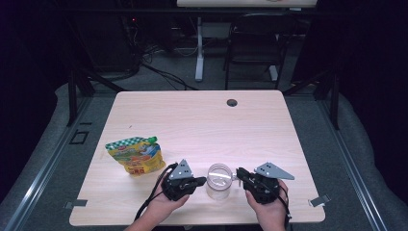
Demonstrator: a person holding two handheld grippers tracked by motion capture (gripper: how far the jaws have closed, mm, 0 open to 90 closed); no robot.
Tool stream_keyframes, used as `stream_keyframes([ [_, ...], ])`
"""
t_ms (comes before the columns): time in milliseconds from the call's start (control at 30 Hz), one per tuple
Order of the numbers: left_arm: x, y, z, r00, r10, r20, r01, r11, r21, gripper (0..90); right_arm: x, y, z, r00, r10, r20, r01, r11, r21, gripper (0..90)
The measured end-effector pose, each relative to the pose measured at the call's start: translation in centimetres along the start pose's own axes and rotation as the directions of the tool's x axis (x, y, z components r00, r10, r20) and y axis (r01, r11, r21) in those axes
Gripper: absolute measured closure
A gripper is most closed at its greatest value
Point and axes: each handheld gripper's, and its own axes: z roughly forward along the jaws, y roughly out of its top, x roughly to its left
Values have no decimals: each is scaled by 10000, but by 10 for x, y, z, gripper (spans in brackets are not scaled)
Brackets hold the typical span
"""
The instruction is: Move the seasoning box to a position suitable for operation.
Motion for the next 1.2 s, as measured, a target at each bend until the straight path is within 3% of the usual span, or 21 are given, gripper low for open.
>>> stream_keyframes([
  [233,0,3,0,10000,24,-4,-24,9999,-117,900,1,0,-2,9999,-82,-128,82,10000,-45,791],
  [433,0,7,0,10000,80,47,-79,9997,-228,900,6,-1,-9,9978,-568,-333,566,9984,-83,704],
  [700,0,10,-1,9998,163,77,-160,9995,-289,900,9,-5,-13,9955,-930,-198,934,9954,211,618],
  [967,-2,14,-3,9998,158,75,-155,9992,-367,900,20,-9,-13,9862,-1630,-306,1633,9865,87,493],
  [1067,-5,17,-3,9994,341,37,-340,9989,-326,900,22,-10,-14,9838,-1775,-237,1776,9841,22,466],
  [1200,-6,20,-3,9996,275,95,-272,9990,-351,900,24,-12,-15,9805,-1930,-375,1932,9812,21,446],
])
